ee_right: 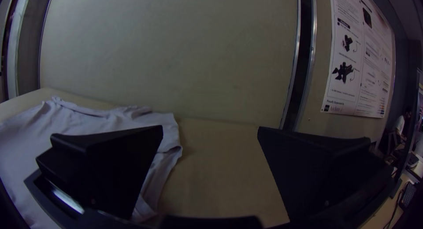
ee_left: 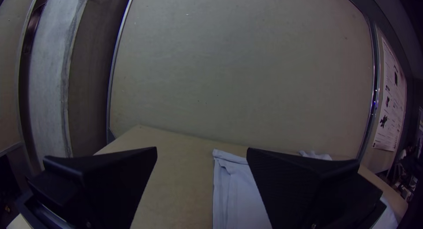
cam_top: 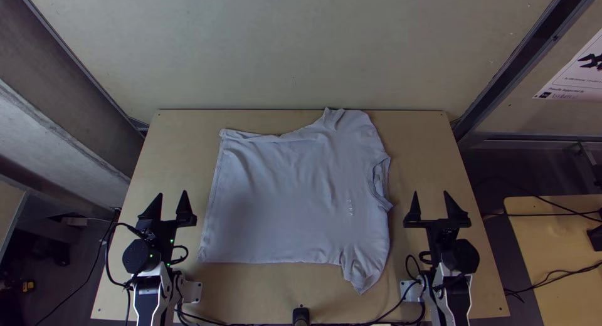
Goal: Fold the t-shirt
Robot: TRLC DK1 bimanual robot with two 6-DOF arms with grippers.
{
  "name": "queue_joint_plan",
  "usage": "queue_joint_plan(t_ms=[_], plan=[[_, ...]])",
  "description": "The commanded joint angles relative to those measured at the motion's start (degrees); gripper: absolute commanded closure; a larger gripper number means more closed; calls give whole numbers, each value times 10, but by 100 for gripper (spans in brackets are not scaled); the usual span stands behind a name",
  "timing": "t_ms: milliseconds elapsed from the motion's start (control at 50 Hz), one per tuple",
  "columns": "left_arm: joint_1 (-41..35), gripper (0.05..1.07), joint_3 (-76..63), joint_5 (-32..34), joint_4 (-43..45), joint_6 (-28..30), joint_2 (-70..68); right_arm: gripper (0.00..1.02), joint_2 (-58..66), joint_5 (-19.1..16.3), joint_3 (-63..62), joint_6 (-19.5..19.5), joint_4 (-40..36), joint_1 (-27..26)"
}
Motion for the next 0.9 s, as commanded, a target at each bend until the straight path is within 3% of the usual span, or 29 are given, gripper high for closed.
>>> queue_joint_plan(t_ms=[0,220,540,880], plan=[[-5,10,29,5,-2,10,7,4,8,2,43,8,4,7],[-10,10,115,5,11,10,119,4,106,2,126,8,15,13],[-20,10,349,5,1,12,356,4,369,5,362,8,7,10],[-29,10,629,5,-91,19,584,4,574,16,569,25,-10,13]])
